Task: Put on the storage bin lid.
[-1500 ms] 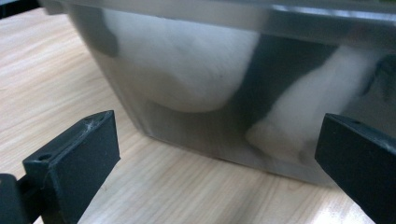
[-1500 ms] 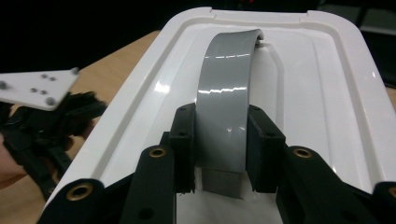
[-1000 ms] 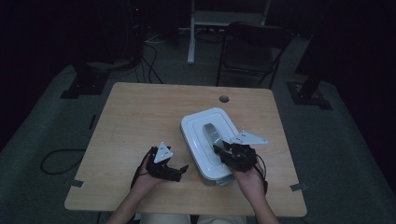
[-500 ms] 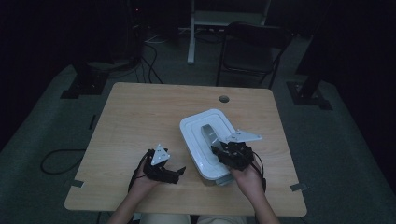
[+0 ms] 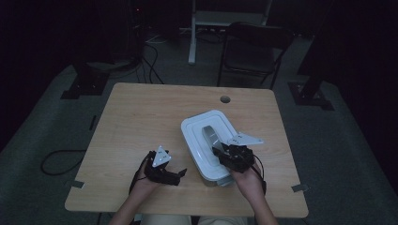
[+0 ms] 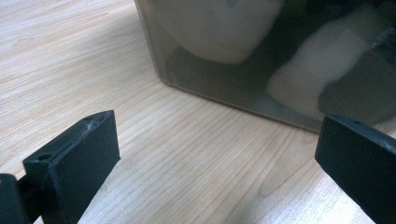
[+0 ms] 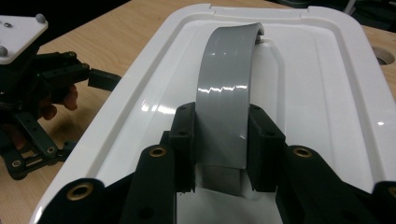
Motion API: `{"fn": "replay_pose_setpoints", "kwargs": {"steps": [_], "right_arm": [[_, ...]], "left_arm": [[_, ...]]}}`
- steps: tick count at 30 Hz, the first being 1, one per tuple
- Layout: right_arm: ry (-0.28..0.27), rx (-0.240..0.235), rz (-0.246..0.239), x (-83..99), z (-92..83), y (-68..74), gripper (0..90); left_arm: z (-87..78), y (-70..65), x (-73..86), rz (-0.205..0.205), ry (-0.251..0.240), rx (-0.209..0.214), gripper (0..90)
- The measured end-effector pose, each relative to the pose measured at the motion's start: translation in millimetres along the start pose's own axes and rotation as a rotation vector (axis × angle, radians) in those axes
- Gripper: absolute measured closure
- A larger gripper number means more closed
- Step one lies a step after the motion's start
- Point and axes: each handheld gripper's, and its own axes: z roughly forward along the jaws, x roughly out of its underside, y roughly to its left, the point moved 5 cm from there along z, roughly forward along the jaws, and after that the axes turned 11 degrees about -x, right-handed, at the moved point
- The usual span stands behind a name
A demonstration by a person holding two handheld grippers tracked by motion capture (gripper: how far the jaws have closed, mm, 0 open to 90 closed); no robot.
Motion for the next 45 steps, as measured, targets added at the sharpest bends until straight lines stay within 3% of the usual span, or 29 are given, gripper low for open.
{"fn": "replay_pose_setpoints", "kwargs": {"steps": [9,15,20,30,36,41,44,45], "right_arm": [[0.008,0.001,0.027,-4.0,-3.5,0.5,66.2],[0.004,0.005,0.048,-4.3,-7.2,-2.0,59.4],[-0.010,-0.025,0.074,-6.1,-11.6,-2.6,48.9],[-0.071,-0.022,0.067,-15.8,-28.9,-1.5,43.9],[-0.094,0.045,0.072,-17.5,-41.9,-19.0,33.5],[-0.123,0.098,0.107,-15.0,-53.7,-41.0,29.2],[-0.161,0.130,0.132,-13.2,-61.7,-55.1,22.2],[-0.168,0.126,0.134,-11.8,-63.4,-59.5,15.4]], "left_arm": [[-3.3,4.6,-5.0,-0.015,-0.015,-0.010,0.5],[-3.5,5.4,-5.6,-0.018,-0.014,-0.011,0.5],[-4.1,6.3,-7.5,-0.018,-0.017,-0.016,0.5],[-3.9,8.1,-9.6,-0.022,-0.018,-0.019,0.5],[-2.4,9.2,-9.3,-0.029,-0.014,-0.016,0.5],[-1.4,10.6,-10.2,-0.042,-0.018,-0.018,0.5],[-0.9,11.2,-11.4,-0.047,-0.018,-0.015,0.5],[-0.4,11.2,-11.8,-0.047,-0.016,-0.013,0.5]]}}
